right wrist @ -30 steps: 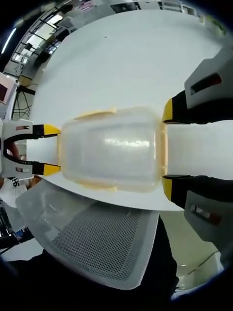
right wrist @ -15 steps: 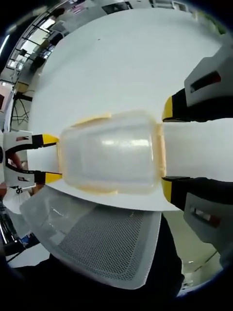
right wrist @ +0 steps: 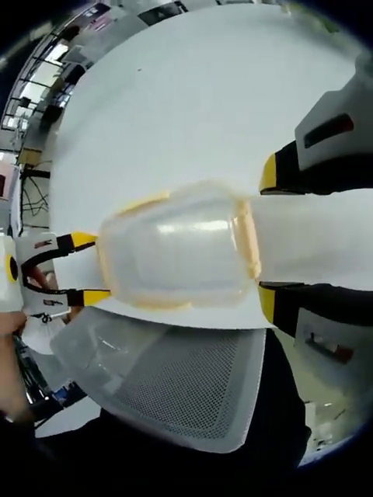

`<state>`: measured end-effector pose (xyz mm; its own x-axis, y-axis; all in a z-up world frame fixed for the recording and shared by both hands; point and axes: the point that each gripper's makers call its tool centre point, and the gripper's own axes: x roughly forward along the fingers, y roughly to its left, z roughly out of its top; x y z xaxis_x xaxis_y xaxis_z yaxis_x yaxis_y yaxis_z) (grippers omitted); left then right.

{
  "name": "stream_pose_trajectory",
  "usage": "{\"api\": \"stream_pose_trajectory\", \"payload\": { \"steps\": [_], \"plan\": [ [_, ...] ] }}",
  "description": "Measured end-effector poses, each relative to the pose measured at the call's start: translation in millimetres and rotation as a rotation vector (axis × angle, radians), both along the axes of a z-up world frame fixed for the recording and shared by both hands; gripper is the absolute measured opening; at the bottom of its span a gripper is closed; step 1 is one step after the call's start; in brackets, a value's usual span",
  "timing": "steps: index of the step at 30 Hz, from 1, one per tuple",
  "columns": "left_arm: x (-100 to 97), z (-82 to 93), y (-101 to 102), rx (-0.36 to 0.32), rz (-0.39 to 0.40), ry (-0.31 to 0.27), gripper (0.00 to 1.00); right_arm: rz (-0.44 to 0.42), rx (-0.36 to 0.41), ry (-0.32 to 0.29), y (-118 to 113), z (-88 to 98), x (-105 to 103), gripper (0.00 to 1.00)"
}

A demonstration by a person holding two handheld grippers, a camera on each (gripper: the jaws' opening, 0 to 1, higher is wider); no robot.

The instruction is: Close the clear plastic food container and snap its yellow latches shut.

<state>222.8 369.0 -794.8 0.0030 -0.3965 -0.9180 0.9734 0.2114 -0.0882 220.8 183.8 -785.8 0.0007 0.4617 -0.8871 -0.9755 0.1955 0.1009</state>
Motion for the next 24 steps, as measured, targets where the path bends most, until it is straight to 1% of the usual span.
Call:
{"api": "stream_pose_trajectory", "payload": {
  "steps": [2, 4, 6, 7, 9, 10, 12, 13, 15, 16, 18, 19, 20, 21, 24],
  "plan": [
    [-0.6, 1.0, 0, -0.022, 0.033, 0.011, 0.39, -0.035, 0.026, 0.014, 0, 2.1, 0, 0.41],
    [-1.0, 3.2, -1, -0.059, 0.08, 0.027, 0.38, -0.087, 0.057, 0.037, 1, 4.5, -1, 0.4],
    [-3.2, 6.8, -3, -0.106, 0.149, 0.063, 0.36, -0.145, 0.09, 0.054, 1, 5.7, -1, 0.4],
    [-4.1, 6.0, 0, -0.104, 0.169, 0.077, 0.36, -0.168, 0.105, 0.062, 2, 5.8, 0, 0.4],
    [-4.9, 6.2, -1, -0.139, 0.201, 0.095, 0.36, -0.228, 0.139, 0.087, 3, 6.5, 0, 0.4],
    [-6.3, 7.3, 0, -0.153, 0.223, 0.108, 0.36, -0.246, 0.157, 0.099, 3, 7.6, -1, 0.4],
    [-6.6, 8.5, 3, -0.159, 0.257, 0.119, 0.36, -0.285, 0.183, 0.114, 4, 9.2, -1, 0.4],
    [-6.5, 9.7, 2, -0.176, 0.278, 0.128, 0.36, -0.289, 0.185, 0.115, 4, 9.3, -2, 0.4],
    [-4.9, 12.6, 0, -0.214, 0.347, 0.156, 0.36, -0.323, 0.198, 0.125, 3, 9.8, -1, 0.4],
    [-2.8, 15.5, -2, -0.252, 0.397, 0.173, 0.36, -0.344, 0.21, 0.126, 3, 10.2, 0, 0.4],
    [-0.7, 18.3, -5, -0.302, 0.477, 0.219, 0.36, -0.374, 0.224, 0.136, 3, 10.6, 0, 0.4],
    [2.2, 19.9, -7, -0.334, 0.53, 0.243, 0.36, -0.397, 0.24, 0.142, 4, 11.2, 1, 0.4],
    [5.7, 20.7, -7, -0.354, 0.569, 0.245, 0.36, -0.413, 0.251, 0.143, 5, 11.4, 2, 0.4],
    [6.7, 20.5, -6, -0.356, 0.589, 0.249, 0.36, -0.436, 0.254, 0.143, 4, 10.4, 2, 0.39],
    [7.8, 20.3, -6, -0.375, 0.657, 0.265, 0.36, -0.461, 0.257, 0.146, 3, 7.3, 1, 0.39]
  ]
}}
